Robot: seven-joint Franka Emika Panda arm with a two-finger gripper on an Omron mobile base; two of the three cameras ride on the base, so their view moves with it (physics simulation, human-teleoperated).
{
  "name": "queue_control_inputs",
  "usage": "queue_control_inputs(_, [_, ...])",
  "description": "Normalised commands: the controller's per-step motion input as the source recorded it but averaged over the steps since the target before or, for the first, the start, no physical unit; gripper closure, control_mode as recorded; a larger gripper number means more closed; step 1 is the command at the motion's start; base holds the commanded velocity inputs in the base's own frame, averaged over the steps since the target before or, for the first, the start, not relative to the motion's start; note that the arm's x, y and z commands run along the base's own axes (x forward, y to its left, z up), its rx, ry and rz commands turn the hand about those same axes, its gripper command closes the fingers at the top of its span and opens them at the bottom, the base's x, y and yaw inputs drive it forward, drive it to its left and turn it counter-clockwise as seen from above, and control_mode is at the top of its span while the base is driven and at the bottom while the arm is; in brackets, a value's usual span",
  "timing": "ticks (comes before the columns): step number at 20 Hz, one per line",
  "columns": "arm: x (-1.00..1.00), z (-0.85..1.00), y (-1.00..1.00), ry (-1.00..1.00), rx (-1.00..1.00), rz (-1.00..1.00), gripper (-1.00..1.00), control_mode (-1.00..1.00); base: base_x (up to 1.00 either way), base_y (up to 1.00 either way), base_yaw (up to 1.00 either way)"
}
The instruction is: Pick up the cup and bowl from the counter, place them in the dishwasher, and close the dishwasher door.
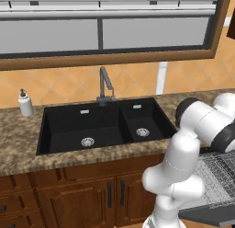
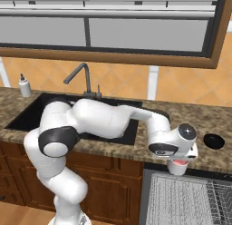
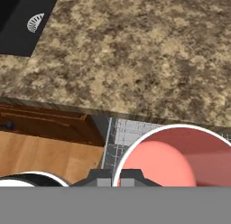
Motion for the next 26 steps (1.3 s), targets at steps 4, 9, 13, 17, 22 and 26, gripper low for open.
queue_control_inputs(4, [-0.58, -0.33, -0.33, 0.00, 0.14, 0.25, 1.00, -1.00, 0.00, 0.00, 0.00])
queue_control_inputs(9, [-0.50, -0.34, -0.11, -0.07, 0.05, 0.25, 1.00, -1.00, 0.00, 0.00, 0.00])
queue_control_inputs(13, [-0.54, -0.23, -0.06, -0.40, 0.16, 0.06, 1.00, -1.00, 0.00, 0.00, 0.00])
queue_control_inputs(17, [-0.06, -0.49, 0.00, -0.20, 0.07, 0.00, 1.00, -1.00, 0.00, 0.00, 0.00])
queue_control_inputs(22, [0.07, -0.52, -0.01, 0.09, 0.01, 0.00, 1.00, -1.00, 0.00, 0.00, 0.00])
queue_control_inputs(26, [0.03, -0.38, -0.09, 0.13, 0.00, 0.01, 1.00, -1.00, 0.00, 0.00, 0.00])
